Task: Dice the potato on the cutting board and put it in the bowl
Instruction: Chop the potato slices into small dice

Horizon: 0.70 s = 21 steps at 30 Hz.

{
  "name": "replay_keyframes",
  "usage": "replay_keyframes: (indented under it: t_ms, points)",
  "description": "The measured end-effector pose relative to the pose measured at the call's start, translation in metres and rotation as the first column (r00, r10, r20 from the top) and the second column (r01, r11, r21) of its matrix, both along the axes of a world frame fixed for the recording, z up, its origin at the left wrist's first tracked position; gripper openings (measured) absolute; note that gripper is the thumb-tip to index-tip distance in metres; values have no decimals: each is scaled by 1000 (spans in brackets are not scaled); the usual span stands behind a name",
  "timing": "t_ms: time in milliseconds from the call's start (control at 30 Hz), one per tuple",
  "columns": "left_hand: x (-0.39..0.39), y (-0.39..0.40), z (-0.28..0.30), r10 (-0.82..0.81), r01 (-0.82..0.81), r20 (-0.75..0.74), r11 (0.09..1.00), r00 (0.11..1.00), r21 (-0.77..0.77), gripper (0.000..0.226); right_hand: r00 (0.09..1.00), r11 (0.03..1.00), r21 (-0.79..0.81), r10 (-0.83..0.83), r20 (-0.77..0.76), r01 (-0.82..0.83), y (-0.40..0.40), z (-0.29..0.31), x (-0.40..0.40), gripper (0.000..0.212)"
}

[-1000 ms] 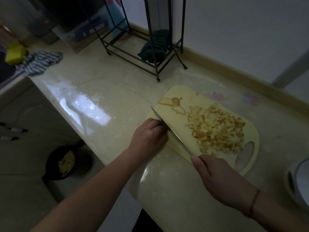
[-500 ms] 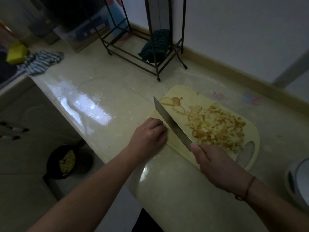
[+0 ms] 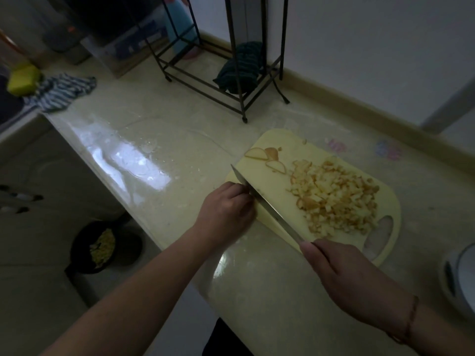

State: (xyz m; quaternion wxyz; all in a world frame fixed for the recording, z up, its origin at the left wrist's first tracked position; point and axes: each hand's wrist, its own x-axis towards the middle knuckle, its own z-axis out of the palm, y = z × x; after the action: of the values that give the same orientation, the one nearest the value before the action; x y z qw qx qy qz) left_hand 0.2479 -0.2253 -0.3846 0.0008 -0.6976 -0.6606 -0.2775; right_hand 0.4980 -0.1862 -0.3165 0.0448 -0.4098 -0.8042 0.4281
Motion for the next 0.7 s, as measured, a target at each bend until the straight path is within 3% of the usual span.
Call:
replay_keyframes:
  t_ms: [167, 400, 567, 700]
  points:
    - [0, -1, -2, -10, 9, 37, 1000, 999, 9, 6, 998, 1000, -9, 19, 59, -18, 1, 2, -7, 64]
    - [-1, 1, 1, -26, 26, 40, 1000, 999, 10, 10, 995, 994, 67, 84, 51, -87, 16, -8, -52, 44]
    - [-1, 2, 1, -37, 37, 15, 999, 999, 35, 12, 999, 1000, -22, 4, 34, -3, 27, -2, -32, 58]
    - [2, 0, 2, -11, 10, 40, 1000, 999, 27, 7, 999, 1000, -6, -6, 39, 6, 24, -3, -30, 63]
